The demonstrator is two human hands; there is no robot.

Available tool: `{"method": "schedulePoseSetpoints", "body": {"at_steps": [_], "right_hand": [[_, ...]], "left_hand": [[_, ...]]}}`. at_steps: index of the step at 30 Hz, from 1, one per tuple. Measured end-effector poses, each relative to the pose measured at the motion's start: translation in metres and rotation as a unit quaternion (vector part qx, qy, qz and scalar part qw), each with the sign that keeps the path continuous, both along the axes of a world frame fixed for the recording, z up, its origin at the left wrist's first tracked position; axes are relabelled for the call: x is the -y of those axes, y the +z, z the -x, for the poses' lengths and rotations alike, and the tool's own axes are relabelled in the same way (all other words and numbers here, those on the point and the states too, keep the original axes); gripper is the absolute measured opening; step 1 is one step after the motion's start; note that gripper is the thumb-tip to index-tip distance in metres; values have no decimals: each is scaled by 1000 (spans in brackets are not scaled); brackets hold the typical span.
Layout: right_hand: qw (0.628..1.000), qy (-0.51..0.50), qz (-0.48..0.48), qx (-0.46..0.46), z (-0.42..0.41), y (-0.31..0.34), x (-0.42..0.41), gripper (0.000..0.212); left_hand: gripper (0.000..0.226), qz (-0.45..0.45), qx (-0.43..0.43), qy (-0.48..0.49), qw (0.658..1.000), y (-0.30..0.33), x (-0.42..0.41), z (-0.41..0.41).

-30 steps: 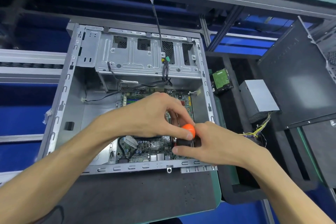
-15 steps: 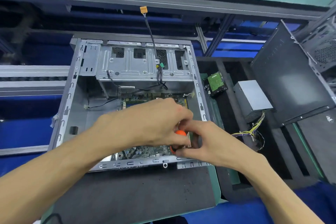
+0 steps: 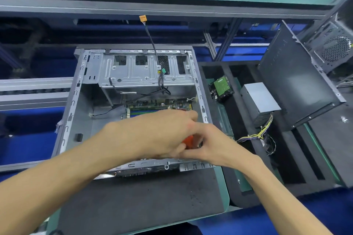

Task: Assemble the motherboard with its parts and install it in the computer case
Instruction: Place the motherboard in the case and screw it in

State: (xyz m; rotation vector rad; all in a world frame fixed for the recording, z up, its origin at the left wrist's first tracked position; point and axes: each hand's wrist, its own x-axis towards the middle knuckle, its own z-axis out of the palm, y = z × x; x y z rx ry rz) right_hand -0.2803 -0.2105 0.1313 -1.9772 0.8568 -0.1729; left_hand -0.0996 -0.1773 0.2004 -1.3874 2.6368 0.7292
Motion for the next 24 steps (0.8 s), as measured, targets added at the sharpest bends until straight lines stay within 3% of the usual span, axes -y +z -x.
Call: {"method": "schedulePoseSetpoints", "body": {"at_steps": [5,8,12,15,18,24], "right_hand": [[999,-11,-36,-7,-1,0,1,23],[1000,1,-27,-13,0,0,1,27],[1000,1,-20,4,3,3,3,28],[1000,3,-21,-8,4,3,4,30],[1000,-2,-30,-9,3,4,5,30],[998,38,-44,16,3,5,6,26]], "left_hand": [[28,81,73,60,992,-3,-4,11],[14,31,46,33,998,3,-2,8],[28,-6,44,-11,999,5,-1,7],[26,-14,26,-7,1000,4,-1,6],[19,37,38,28,998,0,3,5],[43,139,134,93,977,-9,-1,17]]}}
